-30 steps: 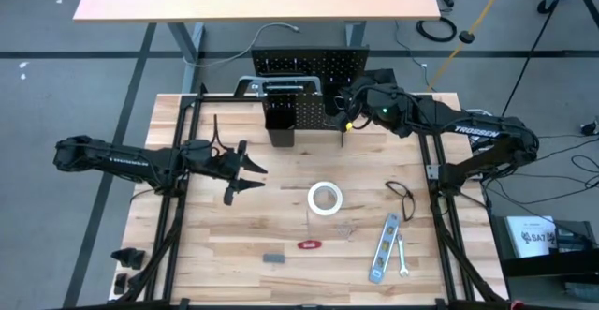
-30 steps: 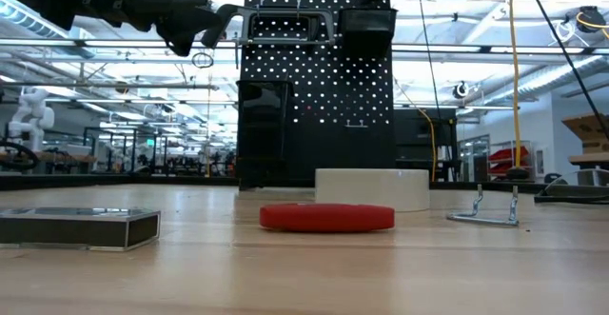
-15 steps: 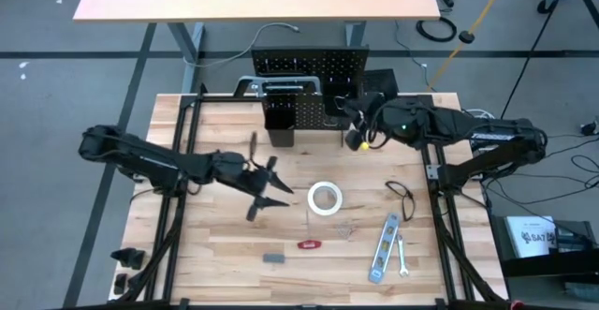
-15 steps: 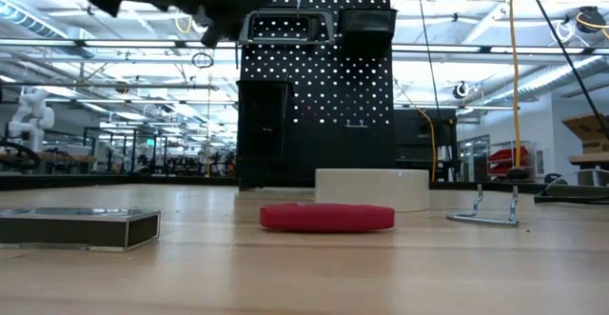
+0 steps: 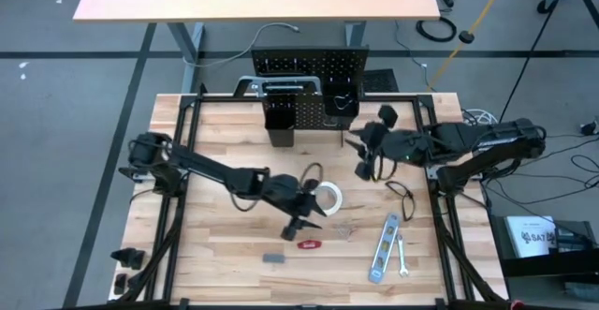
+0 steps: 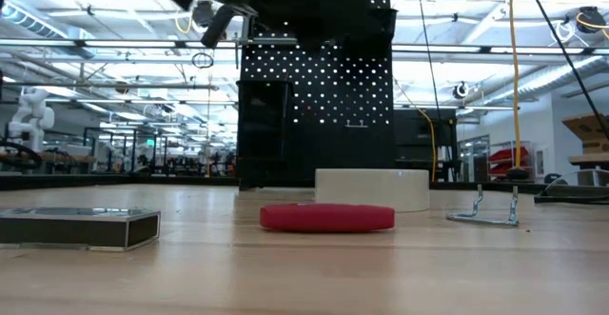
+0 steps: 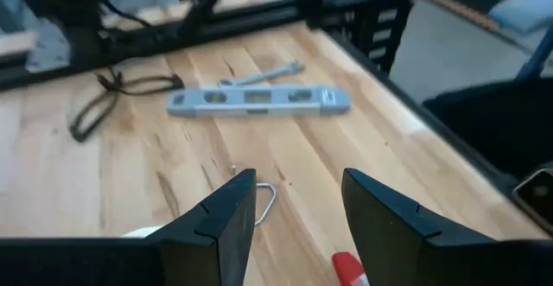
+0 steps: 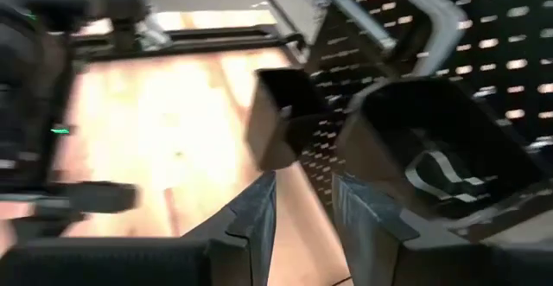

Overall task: Hang tools onto peg board
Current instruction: Put the silver peg board hook into the right black tool bin

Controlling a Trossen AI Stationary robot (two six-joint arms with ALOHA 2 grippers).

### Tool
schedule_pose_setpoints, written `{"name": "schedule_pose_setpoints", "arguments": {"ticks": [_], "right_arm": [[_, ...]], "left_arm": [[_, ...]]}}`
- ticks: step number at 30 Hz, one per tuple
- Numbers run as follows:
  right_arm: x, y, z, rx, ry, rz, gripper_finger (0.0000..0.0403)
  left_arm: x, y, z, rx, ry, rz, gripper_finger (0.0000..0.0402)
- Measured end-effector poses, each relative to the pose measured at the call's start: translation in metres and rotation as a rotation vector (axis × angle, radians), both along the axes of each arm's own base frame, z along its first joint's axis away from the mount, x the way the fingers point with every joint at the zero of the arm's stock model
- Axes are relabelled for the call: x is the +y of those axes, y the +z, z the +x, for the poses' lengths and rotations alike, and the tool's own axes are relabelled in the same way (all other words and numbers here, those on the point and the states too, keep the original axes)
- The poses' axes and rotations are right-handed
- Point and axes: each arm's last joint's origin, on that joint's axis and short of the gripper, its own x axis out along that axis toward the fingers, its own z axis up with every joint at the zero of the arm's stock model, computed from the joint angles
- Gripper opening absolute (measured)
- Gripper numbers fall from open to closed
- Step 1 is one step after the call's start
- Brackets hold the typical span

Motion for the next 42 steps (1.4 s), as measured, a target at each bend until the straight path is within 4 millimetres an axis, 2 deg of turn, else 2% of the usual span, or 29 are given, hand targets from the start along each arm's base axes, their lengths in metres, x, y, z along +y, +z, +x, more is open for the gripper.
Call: {"name": "schedule_pose_setpoints", "arguments": {"ticks": [4,7,17,20,26,29,42], "right_arm": [[0.02,-0.006,-0.004,0.017,0.054,0.034,0.011],[0.031,-0.018,-0.006,0.045,0.073,0.052,0.0109],[0.05,-0.08,-0.008,0.094,0.02,0.056,0.0109],[0.052,-0.091,-0.009,0.091,0.019,0.069,0.0109],[0.06,-0.093,-0.01,0.067,0.035,0.051,0.0109],[0.063,-0.091,-0.012,0.05,0.048,0.039,0.0109],[0.062,-0.083,-0.02,0.021,0.062,0.047,0.0109]], "left_arm": [[-0.003,-0.011,0.02,0.053,-0.008,0.03,0.0178],[-0.005,-0.019,0.031,0.056,-0.018,0.05,0.0178],[0.0,-0.053,0.073,0.095,-0.003,0.076,0.0178],[-0.002,-0.064,0.083,0.116,0.01,0.059,0.0178],[-0.001,-0.091,0.095,0.153,0.085,0.103,0.0178],[0.0,-0.097,0.099,0.157,0.11,0.109,0.0178],[0.002,-0.099,0.103,0.173,0.138,0.082,0.0171]]}}
